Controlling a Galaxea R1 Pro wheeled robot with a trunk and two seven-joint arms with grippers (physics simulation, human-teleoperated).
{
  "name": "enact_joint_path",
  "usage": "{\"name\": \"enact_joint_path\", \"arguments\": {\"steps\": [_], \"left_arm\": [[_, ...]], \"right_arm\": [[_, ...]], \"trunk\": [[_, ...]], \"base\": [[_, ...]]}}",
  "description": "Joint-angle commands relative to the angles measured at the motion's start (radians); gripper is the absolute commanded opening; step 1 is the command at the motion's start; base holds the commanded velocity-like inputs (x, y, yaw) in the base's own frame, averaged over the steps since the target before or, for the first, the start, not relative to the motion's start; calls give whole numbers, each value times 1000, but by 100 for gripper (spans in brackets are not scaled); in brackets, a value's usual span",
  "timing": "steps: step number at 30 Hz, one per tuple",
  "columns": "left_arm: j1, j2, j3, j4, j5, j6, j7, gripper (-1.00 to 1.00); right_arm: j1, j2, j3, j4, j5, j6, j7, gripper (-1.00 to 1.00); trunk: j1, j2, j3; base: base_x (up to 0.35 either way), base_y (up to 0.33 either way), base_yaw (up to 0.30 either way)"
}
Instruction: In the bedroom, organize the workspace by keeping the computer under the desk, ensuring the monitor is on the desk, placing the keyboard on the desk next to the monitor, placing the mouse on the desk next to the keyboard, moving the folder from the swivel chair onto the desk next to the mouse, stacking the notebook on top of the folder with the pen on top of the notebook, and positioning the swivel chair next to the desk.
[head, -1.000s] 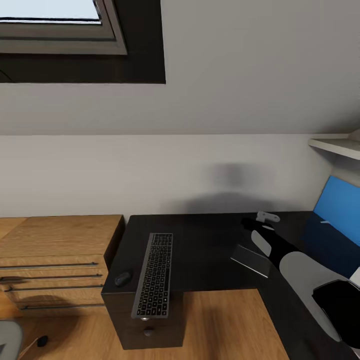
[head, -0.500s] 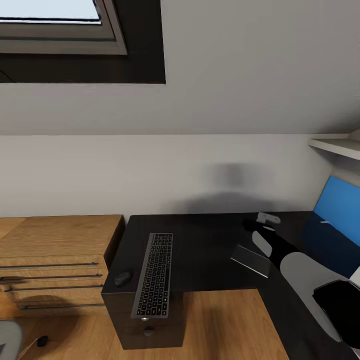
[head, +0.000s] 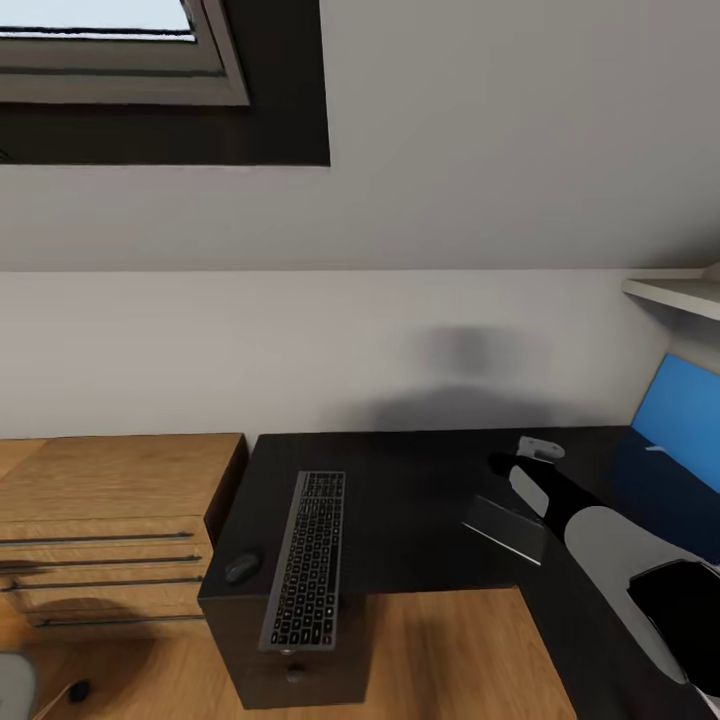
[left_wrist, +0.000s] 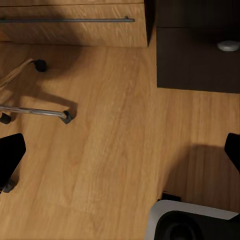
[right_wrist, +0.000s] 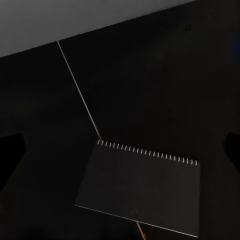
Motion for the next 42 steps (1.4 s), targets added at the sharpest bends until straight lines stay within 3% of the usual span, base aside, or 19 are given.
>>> {"name": "enact_joint_path", "arguments": {"steps": [1, 13, 22, 40, 42], "left_arm": [[0, 0, -3, -2, 10, -2, -4, 100], [0, -2, -3, -2, 10, -2, -4, 100], [0, -6, -2, -2, 11, -3, -2, 100], [0, -14, 2, -2, 13, -43, 3, 100], [0, -14, 2, -2, 12, -44, 3, 100]], "right_arm": [[-1, -1, 8, -3, -6, 7, -7, 100], [-1, -2, 7, 0, -6, 5, -7, 100], [-1, -3, -1, -7, -6, 0, -6, 100], [0, -4, -4, -9, -6, -2, -8, 100], [0, -3, -31, -28, -6, 0, -9, 100]], "trunk": [[1, -2, -2], [1, -2, -2], [1, -2, -2], [70, -128, -58], [78, -142, -65]], "base": [[267, 0, 0], [308, 0, 0], [78, 0, 0], [3, 0, 0], [0, 0, 0]]}}
